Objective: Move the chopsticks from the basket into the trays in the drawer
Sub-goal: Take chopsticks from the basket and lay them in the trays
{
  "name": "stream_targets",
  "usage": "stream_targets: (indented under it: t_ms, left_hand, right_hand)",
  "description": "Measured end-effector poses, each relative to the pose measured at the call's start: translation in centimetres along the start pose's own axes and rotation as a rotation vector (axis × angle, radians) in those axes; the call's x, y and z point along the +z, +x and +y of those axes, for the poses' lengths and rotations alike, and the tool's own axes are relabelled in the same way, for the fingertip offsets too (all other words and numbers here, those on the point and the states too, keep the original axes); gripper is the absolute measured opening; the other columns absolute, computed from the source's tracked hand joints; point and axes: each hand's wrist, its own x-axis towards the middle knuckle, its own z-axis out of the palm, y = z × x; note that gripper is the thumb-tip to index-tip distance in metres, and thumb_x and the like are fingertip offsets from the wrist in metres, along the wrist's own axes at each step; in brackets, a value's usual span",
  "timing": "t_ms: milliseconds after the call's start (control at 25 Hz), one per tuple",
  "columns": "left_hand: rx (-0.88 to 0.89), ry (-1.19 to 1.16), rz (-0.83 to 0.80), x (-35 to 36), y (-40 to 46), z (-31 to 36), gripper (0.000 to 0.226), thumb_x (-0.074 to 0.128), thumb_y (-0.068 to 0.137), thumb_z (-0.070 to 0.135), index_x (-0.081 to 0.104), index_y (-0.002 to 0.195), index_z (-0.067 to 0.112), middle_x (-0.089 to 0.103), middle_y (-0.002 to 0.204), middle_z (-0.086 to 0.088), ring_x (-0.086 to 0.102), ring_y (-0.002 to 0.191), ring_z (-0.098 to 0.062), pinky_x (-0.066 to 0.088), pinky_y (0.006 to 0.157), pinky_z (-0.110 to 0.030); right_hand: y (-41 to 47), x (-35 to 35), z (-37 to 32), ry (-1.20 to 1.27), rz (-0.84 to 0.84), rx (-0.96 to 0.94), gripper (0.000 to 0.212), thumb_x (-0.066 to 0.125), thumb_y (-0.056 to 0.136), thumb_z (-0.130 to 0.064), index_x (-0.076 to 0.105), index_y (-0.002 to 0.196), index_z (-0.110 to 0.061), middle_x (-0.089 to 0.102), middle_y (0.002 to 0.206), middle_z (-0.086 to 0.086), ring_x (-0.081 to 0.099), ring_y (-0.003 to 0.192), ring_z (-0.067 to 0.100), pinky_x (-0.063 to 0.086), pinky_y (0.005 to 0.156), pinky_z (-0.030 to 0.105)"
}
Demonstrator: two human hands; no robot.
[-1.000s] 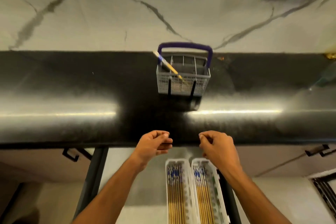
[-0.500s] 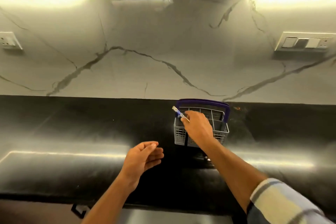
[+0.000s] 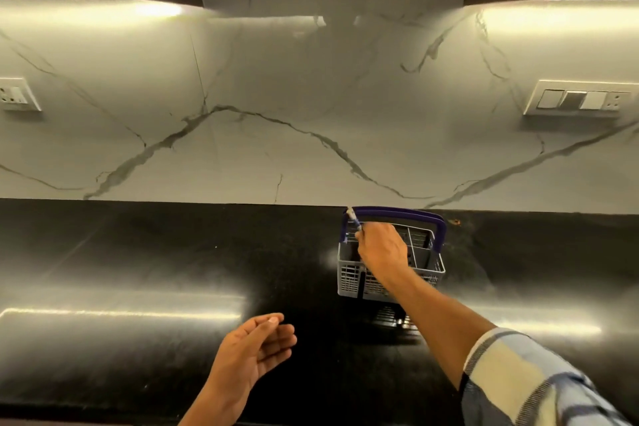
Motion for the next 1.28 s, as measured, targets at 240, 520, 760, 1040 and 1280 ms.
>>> stream_targets:
  t_ms: [240, 520, 760, 1040, 1280]
  left_hand:
    - [0.041, -0.026, -0.161, 2.4, -1.1, -1.0, 0.025, 0.053, 0.096, 0.012, 0.066, 0.113, -0.002, 0.073, 0.105, -0.026, 0.071, 0.102, -0.037, 0.059, 0.087, -0.042]
    - [0.224, 0.385, -0.423, 7.3, -4.4, -4.9, 0.035, 0.064, 0.092, 0.025, 0.064, 0.126, 0.020, 0.071, 0.123, 0.003, 0.067, 0.113, -0.009, 0.055, 0.095, -0.027]
    - [0.035, 0.463, -0.502, 8.2, -8.6, -11.6, 0.020, 0.063, 0.092, 0.012, 0.070, 0.110, 0.010, 0.077, 0.099, -0.011, 0.075, 0.091, -0.021, 0.059, 0.077, -0.027]
    - [-0.307, 0.593, -0.233, 4.9, -11.0, -23.7, 0.011, 0.065, 0.091, 0.006, 0.075, 0.095, 0.005, 0.077, 0.091, -0.015, 0.075, 0.083, -0.029, 0.063, 0.073, -0.038]
    - [-0.318, 0.971, -0.047, 4.4, -9.6, -30.5, 0.016, 0.064, 0.086, 0.006, 0.067, 0.071, 0.001, 0.070, 0.076, -0.016, 0.071, 0.064, -0.027, 0.062, 0.058, -0.037]
  right_hand:
    - [-5.0, -9.9, -0.1, 0.427, 0.085, -0.103, 0.018, 0.062, 0.096, -0.033, 0.071, 0.087, -0.019, 0.067, 0.069, -0.005, 0.057, 0.053, 0.003, 0.044, 0.057, 0.021]
    - [-14.3, -12.5, 4.1, 0.772, -0.254, -0.069, 0.013, 0.075, 0.087, -0.023, 0.079, 0.086, -0.010, 0.077, 0.077, 0.004, 0.073, 0.073, 0.015, 0.061, 0.078, 0.034]
    - [-20.4, -6.5, 8.4, 0.857, -0.567, 0.220, 0.017, 0.072, 0.088, -0.014, 0.073, 0.095, 0.002, 0.078, 0.085, 0.014, 0.076, 0.079, 0.023, 0.062, 0.076, 0.031]
    - [-27.9, 0.5, 13.7, 0.774, -0.634, 0.475, 0.023, 0.074, 0.087, -0.027, 0.076, 0.093, -0.004, 0.077, 0.086, 0.012, 0.074, 0.076, 0.019, 0.062, 0.073, 0.029]
    - [-35.0, 1.1, 17.7, 1.063, -0.534, 0.709, 0.025, 0.068, 0.091, -0.025, 0.073, 0.103, -0.004, 0.077, 0.091, 0.014, 0.074, 0.076, 0.021, 0.061, 0.077, 0.033]
